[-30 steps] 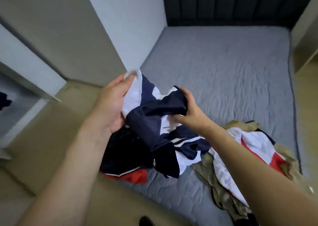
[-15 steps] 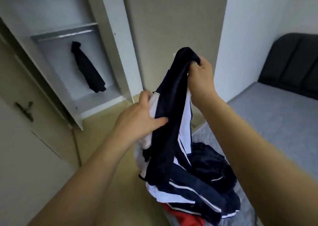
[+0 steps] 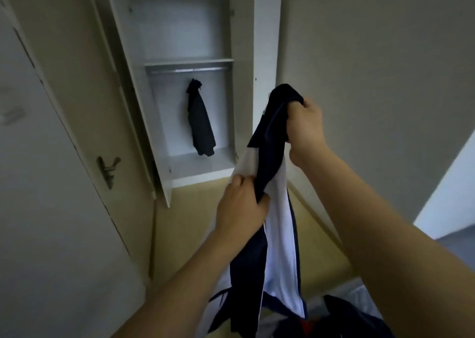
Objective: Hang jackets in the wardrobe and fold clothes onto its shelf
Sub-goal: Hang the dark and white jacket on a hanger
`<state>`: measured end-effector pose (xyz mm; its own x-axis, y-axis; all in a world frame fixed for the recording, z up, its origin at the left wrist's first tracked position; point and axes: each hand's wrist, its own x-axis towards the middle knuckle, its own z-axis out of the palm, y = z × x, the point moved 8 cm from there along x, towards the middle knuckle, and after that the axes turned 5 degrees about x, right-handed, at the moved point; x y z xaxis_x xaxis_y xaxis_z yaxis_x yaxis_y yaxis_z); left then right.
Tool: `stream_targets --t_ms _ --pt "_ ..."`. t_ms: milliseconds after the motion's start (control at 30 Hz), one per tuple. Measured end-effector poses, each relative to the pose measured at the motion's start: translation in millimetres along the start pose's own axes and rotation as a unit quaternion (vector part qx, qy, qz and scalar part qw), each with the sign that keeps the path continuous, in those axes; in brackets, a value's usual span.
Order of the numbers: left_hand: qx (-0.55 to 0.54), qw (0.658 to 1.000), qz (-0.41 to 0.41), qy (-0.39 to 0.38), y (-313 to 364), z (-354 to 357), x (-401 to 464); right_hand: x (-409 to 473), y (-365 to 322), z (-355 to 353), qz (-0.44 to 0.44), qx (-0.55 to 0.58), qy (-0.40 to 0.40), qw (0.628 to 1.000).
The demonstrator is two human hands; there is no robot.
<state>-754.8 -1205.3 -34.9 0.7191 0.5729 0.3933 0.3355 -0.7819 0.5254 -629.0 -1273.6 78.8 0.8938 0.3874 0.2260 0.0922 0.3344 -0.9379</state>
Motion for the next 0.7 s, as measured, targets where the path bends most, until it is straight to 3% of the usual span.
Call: stream_targets --t_ms 133,233,333,600,700 --pt "-0.225 0.96 -0.11 -0.127 -58.6 -10.4 97.0 91.7 25.0 31.9 0.06 0.064 -0.035 0.996" --pt "-0.351 0.924 -0.105 -0.112 -79.8 -43.5 167.5 157.6 49.7 58.9 0.09 0.03 -0.055 0.994" --pt "-0.483 0.853 -0.127 -0.152 -96.1 -52.5 226.2 209.7 89.6 93.0 0.126 -0.019 -0.088 0.988" --pt "-0.593 0.761 -0.249 -0.084 -177.9 -19.5 399.2 327.4 202.7 197.4 0.168 -0.156 -0.247 0.941" --pt "-0.617 0.738 -0.26 -0.082 -213.0 -11.0 463.6 368.7 226.4 227.6 0.158 -0.056 -0.223 0.96"
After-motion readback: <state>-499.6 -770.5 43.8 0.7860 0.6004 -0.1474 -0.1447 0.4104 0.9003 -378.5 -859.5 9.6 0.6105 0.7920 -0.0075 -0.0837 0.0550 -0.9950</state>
